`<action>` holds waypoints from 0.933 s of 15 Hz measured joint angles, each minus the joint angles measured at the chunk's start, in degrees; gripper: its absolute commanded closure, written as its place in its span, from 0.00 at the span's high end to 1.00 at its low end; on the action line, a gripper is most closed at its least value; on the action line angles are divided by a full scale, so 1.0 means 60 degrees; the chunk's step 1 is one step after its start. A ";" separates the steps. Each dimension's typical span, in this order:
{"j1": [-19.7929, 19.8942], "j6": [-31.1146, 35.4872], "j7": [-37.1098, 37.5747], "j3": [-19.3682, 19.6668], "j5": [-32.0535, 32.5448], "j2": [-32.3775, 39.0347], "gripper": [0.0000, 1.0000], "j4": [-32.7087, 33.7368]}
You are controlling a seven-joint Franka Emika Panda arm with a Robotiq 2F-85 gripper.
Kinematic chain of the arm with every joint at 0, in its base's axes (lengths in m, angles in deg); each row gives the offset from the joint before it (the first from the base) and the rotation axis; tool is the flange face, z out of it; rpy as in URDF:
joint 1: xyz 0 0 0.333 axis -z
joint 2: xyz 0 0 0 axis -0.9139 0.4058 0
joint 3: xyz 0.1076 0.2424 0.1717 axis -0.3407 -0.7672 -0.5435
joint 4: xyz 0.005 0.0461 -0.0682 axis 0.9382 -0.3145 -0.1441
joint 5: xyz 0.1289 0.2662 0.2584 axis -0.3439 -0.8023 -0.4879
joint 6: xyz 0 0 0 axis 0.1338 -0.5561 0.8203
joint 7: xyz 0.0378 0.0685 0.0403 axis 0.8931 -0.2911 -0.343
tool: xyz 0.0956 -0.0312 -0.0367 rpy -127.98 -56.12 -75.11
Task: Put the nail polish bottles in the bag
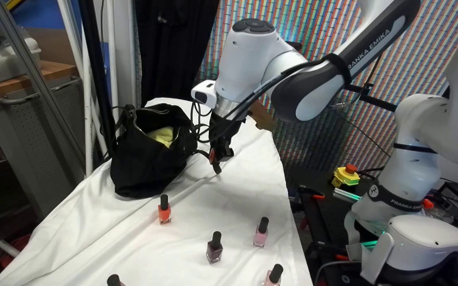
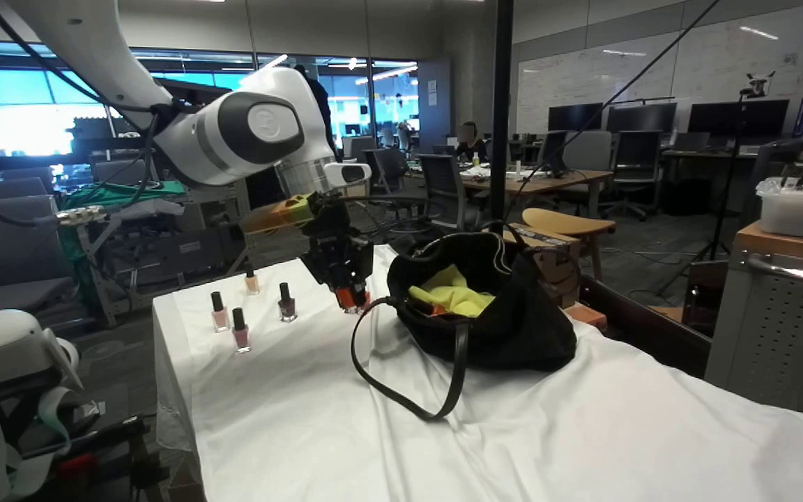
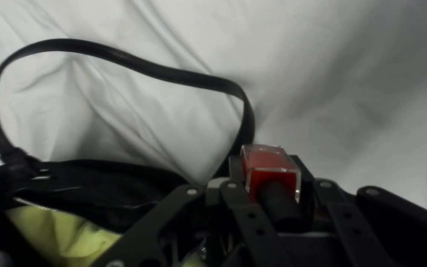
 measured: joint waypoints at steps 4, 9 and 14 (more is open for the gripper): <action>0.0296 0.0106 0.1081 0.0188 0.0021 -0.0265 0.16 0.0584; 0.0521 0.0696 0.2628 0.0410 0.0078 0.0202 0.16 0.1420; 0.0468 0.1042 0.4012 0.0800 0.0549 0.1586 0.16 0.2679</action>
